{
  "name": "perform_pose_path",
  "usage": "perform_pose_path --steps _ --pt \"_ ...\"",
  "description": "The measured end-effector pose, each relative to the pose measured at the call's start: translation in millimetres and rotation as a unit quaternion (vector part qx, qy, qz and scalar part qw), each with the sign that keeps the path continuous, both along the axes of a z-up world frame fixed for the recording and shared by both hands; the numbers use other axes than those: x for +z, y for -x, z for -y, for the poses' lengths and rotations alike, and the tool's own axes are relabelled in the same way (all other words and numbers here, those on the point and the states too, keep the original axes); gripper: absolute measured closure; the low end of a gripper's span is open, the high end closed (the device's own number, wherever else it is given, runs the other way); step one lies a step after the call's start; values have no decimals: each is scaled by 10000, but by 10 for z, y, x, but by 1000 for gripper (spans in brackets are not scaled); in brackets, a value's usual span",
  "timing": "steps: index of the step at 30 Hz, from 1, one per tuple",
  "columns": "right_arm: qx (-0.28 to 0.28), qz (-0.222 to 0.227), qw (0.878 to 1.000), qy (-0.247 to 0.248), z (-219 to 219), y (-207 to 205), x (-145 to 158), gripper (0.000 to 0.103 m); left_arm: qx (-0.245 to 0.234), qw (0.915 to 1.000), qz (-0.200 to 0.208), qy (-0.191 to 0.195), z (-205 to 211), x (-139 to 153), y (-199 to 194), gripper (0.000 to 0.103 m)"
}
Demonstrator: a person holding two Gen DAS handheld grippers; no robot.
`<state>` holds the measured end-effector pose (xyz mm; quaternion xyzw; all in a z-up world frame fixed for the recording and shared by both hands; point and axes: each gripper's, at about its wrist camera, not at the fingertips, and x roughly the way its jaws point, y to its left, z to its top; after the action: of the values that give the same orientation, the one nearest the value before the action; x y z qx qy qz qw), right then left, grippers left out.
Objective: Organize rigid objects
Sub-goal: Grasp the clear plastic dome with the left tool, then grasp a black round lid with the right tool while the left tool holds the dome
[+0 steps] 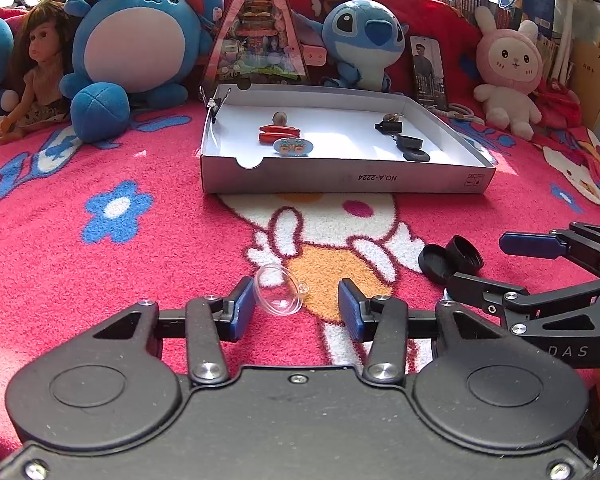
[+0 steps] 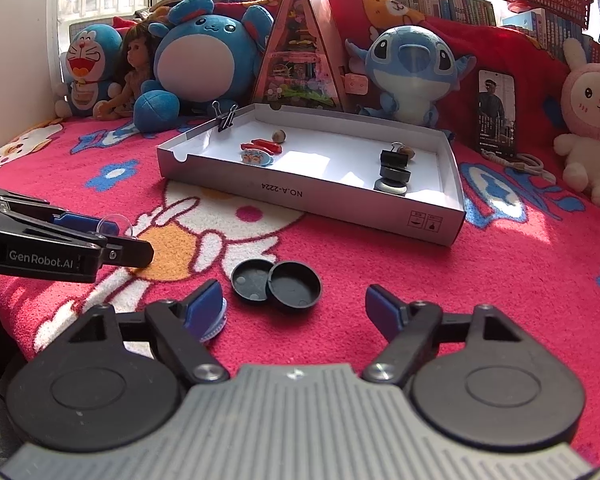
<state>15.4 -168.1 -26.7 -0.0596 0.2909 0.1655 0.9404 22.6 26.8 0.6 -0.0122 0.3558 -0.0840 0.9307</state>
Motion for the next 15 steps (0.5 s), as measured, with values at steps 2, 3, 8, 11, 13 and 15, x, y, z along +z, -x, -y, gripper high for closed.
perform_pose_path --steps 2,3,8,11,13,15 --pt "1 10 10000 -6 -1 4 3 19 -13 10000 1 -12 5 2 9 62" --pt "-13 21 10000 -4 -3 5 5 21 -16 10000 3 -11 5 4 15 63" --pt "-156 56 9999 -43 22 -15 15 29 -8 10000 16 -36 1 12 26 68" --pt "-249 15 9997 -56 47 -38 1 38 -6 10000 20 -53 2 14 23 69" --pt "-287 -12 9996 -82 63 -49 -11 40 4 9999 49 -91 8 19 26 69" --pt "-331 -26 9994 -106 75 -60 -20 41 8 9998 110 -183 24 21 37 69"
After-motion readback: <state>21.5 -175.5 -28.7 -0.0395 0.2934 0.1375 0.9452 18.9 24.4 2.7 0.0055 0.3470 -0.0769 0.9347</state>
